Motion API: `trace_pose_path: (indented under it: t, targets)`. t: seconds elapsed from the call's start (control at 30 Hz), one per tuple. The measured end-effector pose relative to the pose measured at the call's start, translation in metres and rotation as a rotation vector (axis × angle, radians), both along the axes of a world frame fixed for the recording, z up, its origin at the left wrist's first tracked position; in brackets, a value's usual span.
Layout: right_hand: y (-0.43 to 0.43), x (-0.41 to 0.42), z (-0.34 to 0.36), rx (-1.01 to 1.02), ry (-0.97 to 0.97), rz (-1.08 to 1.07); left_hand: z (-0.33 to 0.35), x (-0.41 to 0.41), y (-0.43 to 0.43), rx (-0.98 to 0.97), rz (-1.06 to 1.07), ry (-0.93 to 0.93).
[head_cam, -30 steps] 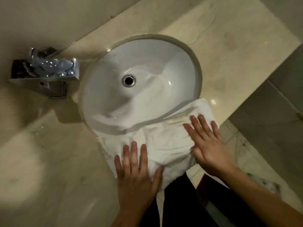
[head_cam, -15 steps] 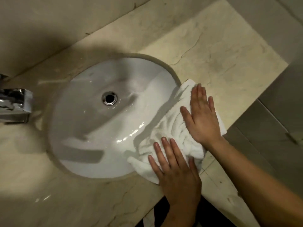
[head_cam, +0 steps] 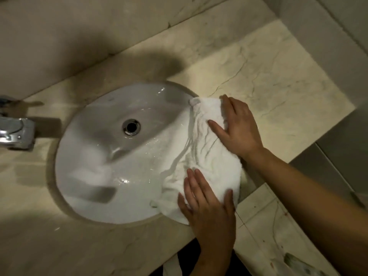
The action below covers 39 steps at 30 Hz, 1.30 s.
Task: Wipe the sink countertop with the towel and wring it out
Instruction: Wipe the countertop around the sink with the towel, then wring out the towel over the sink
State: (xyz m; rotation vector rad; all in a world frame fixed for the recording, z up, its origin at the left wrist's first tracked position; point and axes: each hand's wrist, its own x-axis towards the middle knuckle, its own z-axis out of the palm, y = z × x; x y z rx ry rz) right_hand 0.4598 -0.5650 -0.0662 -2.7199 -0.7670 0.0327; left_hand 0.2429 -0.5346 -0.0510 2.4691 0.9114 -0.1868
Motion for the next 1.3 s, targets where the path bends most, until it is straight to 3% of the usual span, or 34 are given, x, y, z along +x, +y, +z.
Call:
trace_pose_path:
  t: [0.13,0.23,0.3,0.47,0.57,0.63,0.73,0.83,1.1,1.3]
  targets:
    - [-0.017,0.004,0.014,-0.058,0.067,-0.082,-0.002,-0.001,0.024,-0.035,0.038,-0.066]
    - [-0.014,0.018,0.030,-0.047,0.350,-0.051,0.000,0.011,0.046,-0.024,0.015,-0.004]
    - [-0.010,0.024,0.041,-0.037,0.495,0.008,0.003,0.018,0.059,-0.123,-0.009,0.119]
    - [-0.014,0.025,0.070,0.451,0.787,-0.007,0.026,0.022,0.083,-0.200,-0.014,0.157]
    - [-0.004,0.020,0.089,0.594,0.806,-0.013,0.023,0.016,0.110,-0.212,-0.083,0.017]
    - [0.008,0.019,0.105,0.635,0.796,0.001,0.033,0.007,0.131,-0.373,-0.029,-0.130]
    - [0.032,0.012,0.132,0.701,0.786,0.008,0.070,-0.005,0.161,-0.531,0.063,-0.211]
    - [0.066,-0.001,0.162,0.817,0.841,-0.030,0.103,-0.015,0.204,-0.545,0.049,-0.237]
    - [0.142,-0.023,0.248,0.675,0.680,0.029,0.184,-0.039,0.301,-0.876,0.028,-0.267]
    - [0.150,-0.032,0.268,0.767,0.668,-0.224,0.207,-0.038,0.315,-1.105,0.247,-0.592]
